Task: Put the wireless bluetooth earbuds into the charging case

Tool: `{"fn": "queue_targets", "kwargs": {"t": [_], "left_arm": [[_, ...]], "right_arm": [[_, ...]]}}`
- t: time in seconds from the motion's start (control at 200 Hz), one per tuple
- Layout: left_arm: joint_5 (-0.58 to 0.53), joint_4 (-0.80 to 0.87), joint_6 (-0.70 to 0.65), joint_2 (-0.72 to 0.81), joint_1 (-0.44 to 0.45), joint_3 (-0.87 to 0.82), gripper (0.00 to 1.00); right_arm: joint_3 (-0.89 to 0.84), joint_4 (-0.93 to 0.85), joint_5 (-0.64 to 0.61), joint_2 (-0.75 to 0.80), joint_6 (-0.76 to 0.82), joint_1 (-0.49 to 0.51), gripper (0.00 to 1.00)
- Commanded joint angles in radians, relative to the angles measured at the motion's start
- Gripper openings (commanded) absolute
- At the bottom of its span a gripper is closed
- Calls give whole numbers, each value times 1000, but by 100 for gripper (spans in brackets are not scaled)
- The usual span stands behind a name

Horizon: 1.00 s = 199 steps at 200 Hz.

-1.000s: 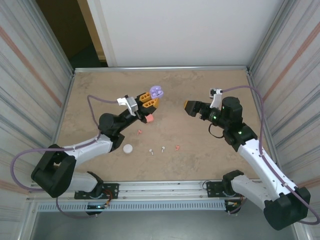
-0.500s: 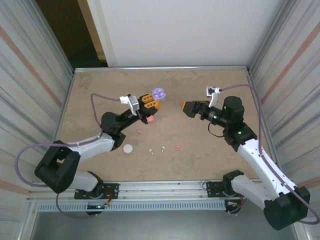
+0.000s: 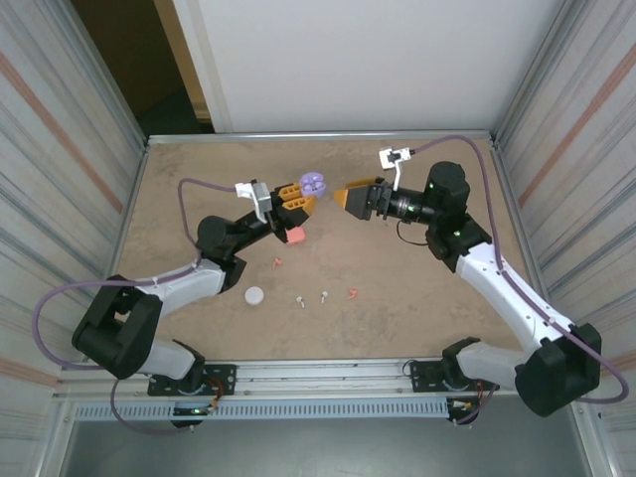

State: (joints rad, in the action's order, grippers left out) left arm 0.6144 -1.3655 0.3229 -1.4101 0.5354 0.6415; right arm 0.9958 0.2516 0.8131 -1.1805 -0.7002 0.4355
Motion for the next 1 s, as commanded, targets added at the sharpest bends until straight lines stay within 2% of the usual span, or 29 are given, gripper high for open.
{"fn": "queue_targets", "kwargs": {"t": [0.0,0.436,0.556,0.992], "left_arm": [[39,-34,27,13,-11,26,0],[94,99,-4,40,-13,63,0],[104,155,-27,52,-12,72,0],[100,161,-27,28,-13,86,0]], "right_arm": [[62,47,63,-45,-13,21,99],[223,33,198,-233,-1,62,99],[230,33,203,-237,2,61,99],[231,24,226,-220,11,59,91]]}}
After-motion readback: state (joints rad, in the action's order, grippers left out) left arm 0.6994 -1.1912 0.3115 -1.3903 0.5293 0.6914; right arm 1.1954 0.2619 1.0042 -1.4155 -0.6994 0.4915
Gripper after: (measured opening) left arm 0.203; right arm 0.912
